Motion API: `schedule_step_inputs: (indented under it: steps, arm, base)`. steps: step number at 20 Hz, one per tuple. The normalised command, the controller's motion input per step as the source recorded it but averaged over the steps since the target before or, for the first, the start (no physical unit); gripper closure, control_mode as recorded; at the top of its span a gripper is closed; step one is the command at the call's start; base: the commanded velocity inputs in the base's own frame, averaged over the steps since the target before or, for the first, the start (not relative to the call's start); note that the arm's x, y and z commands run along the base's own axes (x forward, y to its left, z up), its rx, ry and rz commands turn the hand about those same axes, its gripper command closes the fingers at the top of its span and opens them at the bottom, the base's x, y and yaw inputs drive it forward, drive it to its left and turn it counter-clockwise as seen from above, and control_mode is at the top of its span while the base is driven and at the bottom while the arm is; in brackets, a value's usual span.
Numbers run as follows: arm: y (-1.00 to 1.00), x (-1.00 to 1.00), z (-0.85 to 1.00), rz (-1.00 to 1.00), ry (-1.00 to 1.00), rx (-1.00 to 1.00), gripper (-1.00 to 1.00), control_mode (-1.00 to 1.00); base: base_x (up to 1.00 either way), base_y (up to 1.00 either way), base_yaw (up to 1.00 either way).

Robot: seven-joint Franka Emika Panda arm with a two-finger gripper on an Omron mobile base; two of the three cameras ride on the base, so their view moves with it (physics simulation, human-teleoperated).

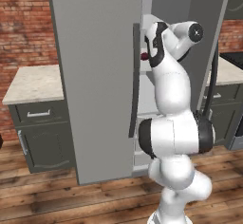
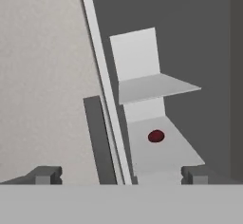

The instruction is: Pick up the frozen steak from the freezer, place it on any shelf in the fridge, and close the fridge and freezer doors when done.

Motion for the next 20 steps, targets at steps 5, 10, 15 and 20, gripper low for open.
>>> schedule_step_inputs:
  steps: [5,10,15,20]
  arm:
    - [-0.47,-1.0,-0.37,0.0,0.09,-0.06,-1.0,-1.0]
    - [-0.32,-1.0,-0.15,0.0,0.25,-0.05,-1.0,-1.0]
    - [-0.5,-1.0,-0.16,0.0,0.29,-0.02,-1.0,-1.0]
    - [-0.88,-1.0,-0.45,-0.09,0.26,-0.01,-1.0,-1.0]
  base:
    - [0.0,0.0,0.0]
    - [0.0,0.0,0.0]
    - [0.0,0.0,0.0]
    - [0.0,0.0,0.0]
